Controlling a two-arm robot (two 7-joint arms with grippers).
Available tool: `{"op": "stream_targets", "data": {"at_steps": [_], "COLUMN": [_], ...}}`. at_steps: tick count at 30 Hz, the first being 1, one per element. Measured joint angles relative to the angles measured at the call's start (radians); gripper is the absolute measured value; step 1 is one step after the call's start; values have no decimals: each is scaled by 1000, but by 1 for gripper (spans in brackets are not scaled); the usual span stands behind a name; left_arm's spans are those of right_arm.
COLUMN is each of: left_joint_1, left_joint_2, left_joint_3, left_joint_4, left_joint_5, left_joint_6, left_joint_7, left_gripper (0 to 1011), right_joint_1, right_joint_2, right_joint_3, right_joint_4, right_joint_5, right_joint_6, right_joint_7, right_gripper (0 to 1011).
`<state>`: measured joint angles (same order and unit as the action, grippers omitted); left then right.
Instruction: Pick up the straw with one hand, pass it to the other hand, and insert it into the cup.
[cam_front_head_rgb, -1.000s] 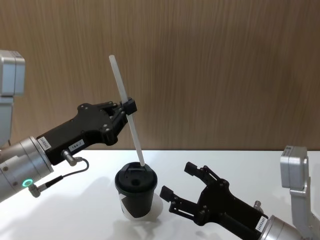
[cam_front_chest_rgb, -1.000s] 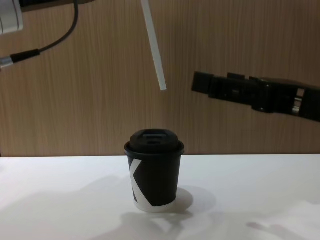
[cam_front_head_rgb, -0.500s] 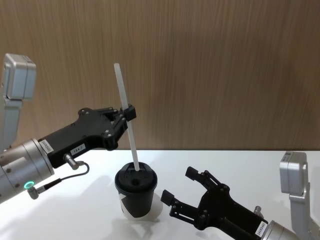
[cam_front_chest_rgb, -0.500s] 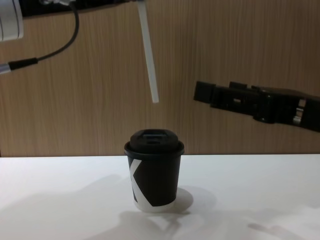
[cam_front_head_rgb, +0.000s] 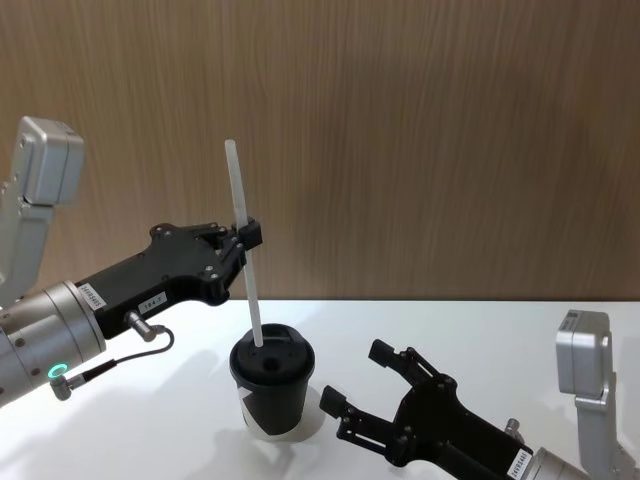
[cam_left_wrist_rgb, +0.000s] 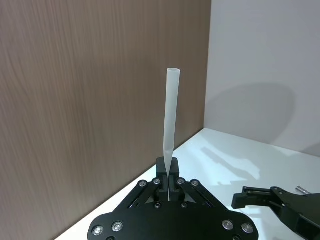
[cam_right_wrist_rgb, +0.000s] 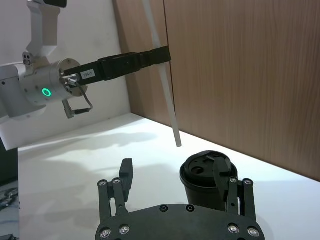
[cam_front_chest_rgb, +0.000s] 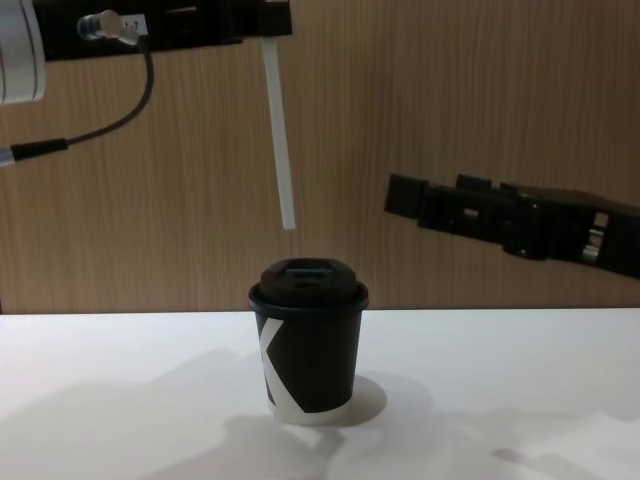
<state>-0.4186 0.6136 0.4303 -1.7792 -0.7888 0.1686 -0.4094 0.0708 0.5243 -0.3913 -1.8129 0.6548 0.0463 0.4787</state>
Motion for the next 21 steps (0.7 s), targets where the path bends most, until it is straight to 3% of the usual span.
{"op": "stream_targets", "data": {"at_steps": [21], "left_joint_1": [-20], "left_joint_2": [-24], "left_joint_3": [14], "left_joint_4": [28], "left_joint_5": [20], "left_joint_6": [24], "left_joint_7": [2], "left_gripper": [14], "right_joint_1": [-9], "right_joint_2": [12], "right_joint_3": [-10], "right_joint_4": [10], "right_joint_5": [21], "right_joint_6": [-22], "right_joint_7": [-10], "right_gripper": [1001]}}
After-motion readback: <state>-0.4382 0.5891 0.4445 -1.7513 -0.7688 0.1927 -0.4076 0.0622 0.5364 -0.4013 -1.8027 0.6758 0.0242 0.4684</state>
